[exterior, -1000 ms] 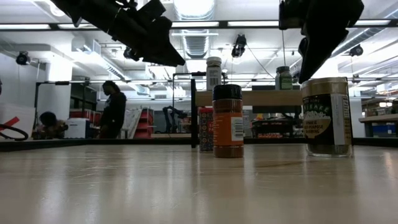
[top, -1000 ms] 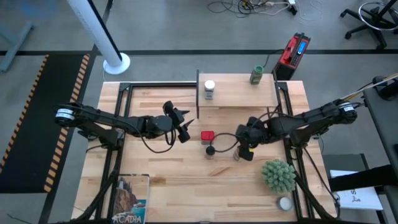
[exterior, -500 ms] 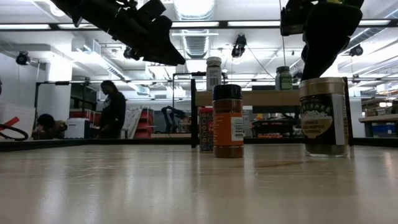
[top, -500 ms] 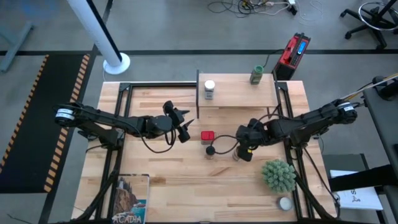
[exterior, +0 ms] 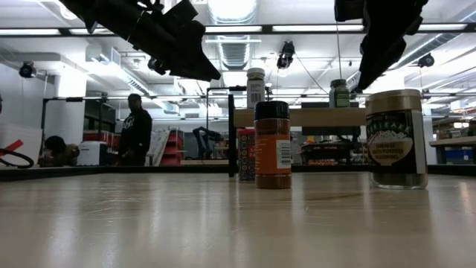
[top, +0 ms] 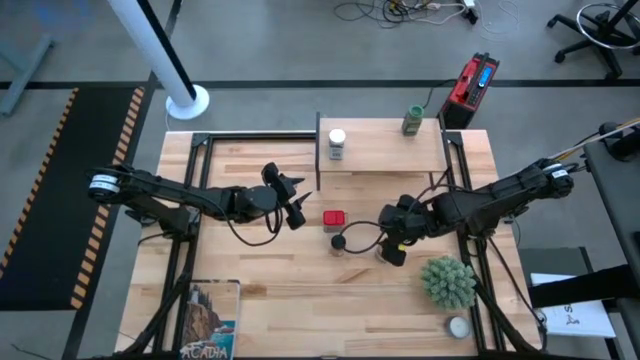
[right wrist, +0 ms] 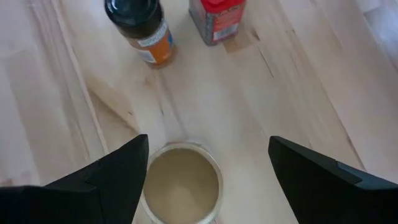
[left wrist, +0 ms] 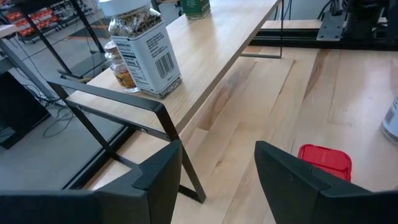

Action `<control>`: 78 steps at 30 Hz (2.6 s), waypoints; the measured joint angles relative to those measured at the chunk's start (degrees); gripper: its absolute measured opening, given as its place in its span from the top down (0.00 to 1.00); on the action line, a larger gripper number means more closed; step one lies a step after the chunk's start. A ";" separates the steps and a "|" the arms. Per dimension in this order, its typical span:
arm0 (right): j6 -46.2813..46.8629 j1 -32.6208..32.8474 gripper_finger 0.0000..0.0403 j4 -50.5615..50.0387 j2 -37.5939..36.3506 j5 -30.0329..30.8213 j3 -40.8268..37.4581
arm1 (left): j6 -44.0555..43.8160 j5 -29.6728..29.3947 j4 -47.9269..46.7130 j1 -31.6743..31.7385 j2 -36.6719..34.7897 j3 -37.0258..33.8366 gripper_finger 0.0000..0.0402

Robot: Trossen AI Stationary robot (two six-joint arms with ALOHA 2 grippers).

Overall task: Shelf spices
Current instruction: Put the brown seasoning bottle on the shelf aligned with the green seasoning bottle

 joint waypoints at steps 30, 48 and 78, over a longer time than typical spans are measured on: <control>2.58 0.64 0.23 -1.21 2.91 -0.42 -2.86 | -0.29 0.04 -0.37 0.00 0.00 0.00 0.52; 1.77 1.04 0.22 -2.72 2.42 -3.42 -0.89 | -0.29 0.04 -0.34 0.00 0.00 0.00 0.52; -1.99 10.48 0.22 -2.94 7.51 3.02 1.58 | -0.31 0.04 -0.36 -0.02 0.00 0.00 0.52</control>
